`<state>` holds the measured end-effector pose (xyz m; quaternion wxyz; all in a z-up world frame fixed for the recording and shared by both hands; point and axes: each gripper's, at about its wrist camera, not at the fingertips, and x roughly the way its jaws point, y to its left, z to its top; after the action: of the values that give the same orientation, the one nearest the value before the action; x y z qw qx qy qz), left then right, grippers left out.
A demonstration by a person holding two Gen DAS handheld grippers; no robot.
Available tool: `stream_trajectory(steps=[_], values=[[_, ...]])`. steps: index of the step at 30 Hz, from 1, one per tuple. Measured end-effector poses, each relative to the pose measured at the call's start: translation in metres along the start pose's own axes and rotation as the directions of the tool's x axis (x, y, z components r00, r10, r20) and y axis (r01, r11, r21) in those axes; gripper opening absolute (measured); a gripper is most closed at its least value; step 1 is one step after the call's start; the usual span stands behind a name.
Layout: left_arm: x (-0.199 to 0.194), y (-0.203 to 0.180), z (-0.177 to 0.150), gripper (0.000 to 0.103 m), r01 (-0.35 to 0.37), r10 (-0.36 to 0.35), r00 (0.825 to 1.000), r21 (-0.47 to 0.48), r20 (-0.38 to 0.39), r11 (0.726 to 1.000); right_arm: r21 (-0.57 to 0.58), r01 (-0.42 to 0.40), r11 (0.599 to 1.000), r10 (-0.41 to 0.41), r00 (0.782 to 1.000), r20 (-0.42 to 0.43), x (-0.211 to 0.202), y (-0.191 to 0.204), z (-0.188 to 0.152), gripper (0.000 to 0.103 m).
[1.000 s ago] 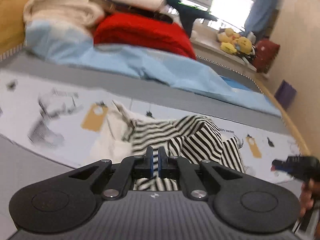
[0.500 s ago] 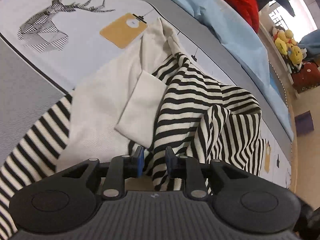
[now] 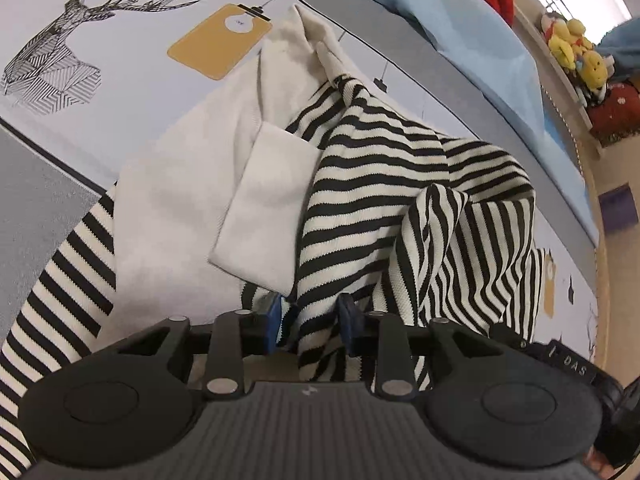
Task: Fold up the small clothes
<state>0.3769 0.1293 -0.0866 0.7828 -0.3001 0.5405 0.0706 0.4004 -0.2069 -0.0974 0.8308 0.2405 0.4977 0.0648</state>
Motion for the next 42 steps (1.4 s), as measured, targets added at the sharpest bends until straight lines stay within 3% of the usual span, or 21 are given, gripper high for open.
stream_trajectory(steps=[4,6,7,8,11,14,16,18,23,24,26,27,33,36,39,41,42], values=[[0.001,-0.004,0.002,0.006,-0.002,0.002,1.0,0.038,0.008,0.999,-0.029,-0.012,0.999,0.012,1.0,-0.016,0.008,0.011,-0.003,0.03],[-0.001,-0.004,0.005,0.002,0.007,-0.008,1.0,0.045,0.022,0.999,-0.059,0.003,0.998,-0.003,1.0,0.004,0.007,0.016,-0.004,0.015],[-0.004,-0.004,0.007,0.002,0.016,-0.018,0.999,0.042,0.039,0.999,-0.075,0.015,0.997,-0.013,1.0,0.02,0.005,0.018,-0.004,0.003],[-0.008,-0.003,0.009,0.002,0.025,-0.028,0.998,0.041,0.06,0.999,-0.091,0.016,0.996,-0.013,0.999,0.037,0.001,0.02,-0.004,0.001],[-0.024,-0.001,0.016,0.002,0.074,-0.079,0.986,0.04,0.145,0.996,-0.109,-0.036,0.993,0.048,0.993,0.111,-0.019,0.022,0.001,0.0],[-0.038,0.002,0.021,0.002,0.117,-0.12,0.97,0.028,0.214,0.993,-0.161,-0.136,0.978,0.166,0.967,0.195,-0.05,0.026,0.006,0.0],[-0.04,0.005,0.022,0.002,0.131,-0.13,0.969,0.009,0.212,0.991,-0.228,-0.159,0.961,0.208,0.955,0.213,-0.066,0.028,0.006,0.0],[-0.036,0.006,0.022,0.002,0.127,-0.124,0.976,-0.008,0.177,0.992,-0.247,-0.137,0.959,0.181,0.969,0.166,-0.063,0.025,0.004,0.0],[-0.026,0.013,0.018,0.006,-0.002,0.006,0.995,-0.036,0.098,0.999,-0.098,-0.074,0.992,0.081,0.994,0.069,-0.032,0.001,-0.001,0.011],[-0.027,0.017,0.018,0.009,0.001,0.003,0.996,-0.041,0.094,0.999,-0.082,-0.067,0.994,0.073,0.995,0.067,-0.027,-0.001,-0.001,0.016],[-0.027,0.017,0.018,0.012,0.006,-0.002,0.996,-0.038,0.091,0.999,-0.064,-0.053,0.997,0.057,0.996,0.062,-0.021,-0.001,0.0,0.035],[-0.027,0.017,0.018,0.016,0.002,0.001,0.996,-0.029,0.087,1.0,-0.06,-0.051,0.997,0.055,0.996,0.063,-0.019,0.0,0.0,0.037],[-0.014,0.02,0.015,0.021,0.032,-0.032,0.999,-0.029,0.001,0.999,-0.032,-0.042,0.999,0.043,0.998,0.042,0.003,0.011,-0.001,0.039],[-0.01,0.016,0.013,0.021,0.018,-0.018,1.0,-0.008,-0.002,1.0,-0.039,-0.037,0.999,0.038,0.999,0.03,0.012,0.015,-0.004,0.039],[-0.009,0.014,0.013,0.017,0.018,-0.018,1.0,-0.001,0.003,1.0,-0.063,-0.046,0.997,0.048,0.998,0.038,0.014,0.018,-0.006,0.012],[-0.011,0.015,0.014,0.01,0.042,-0.042,0.999,-0.012,0.022,0.999,-0.08,-0.045,0.996,0.049,0.997,0.053,0.011,0.02,-0.005,0.001],[-0.013,0.015,0.015,0.008,0.058,-0.057,0.998,-0.019,0.039,0.998,-0.086,-0.043,0.995,0.049,0.996,0.069,0.006,0.02,-0.004,0.001]])
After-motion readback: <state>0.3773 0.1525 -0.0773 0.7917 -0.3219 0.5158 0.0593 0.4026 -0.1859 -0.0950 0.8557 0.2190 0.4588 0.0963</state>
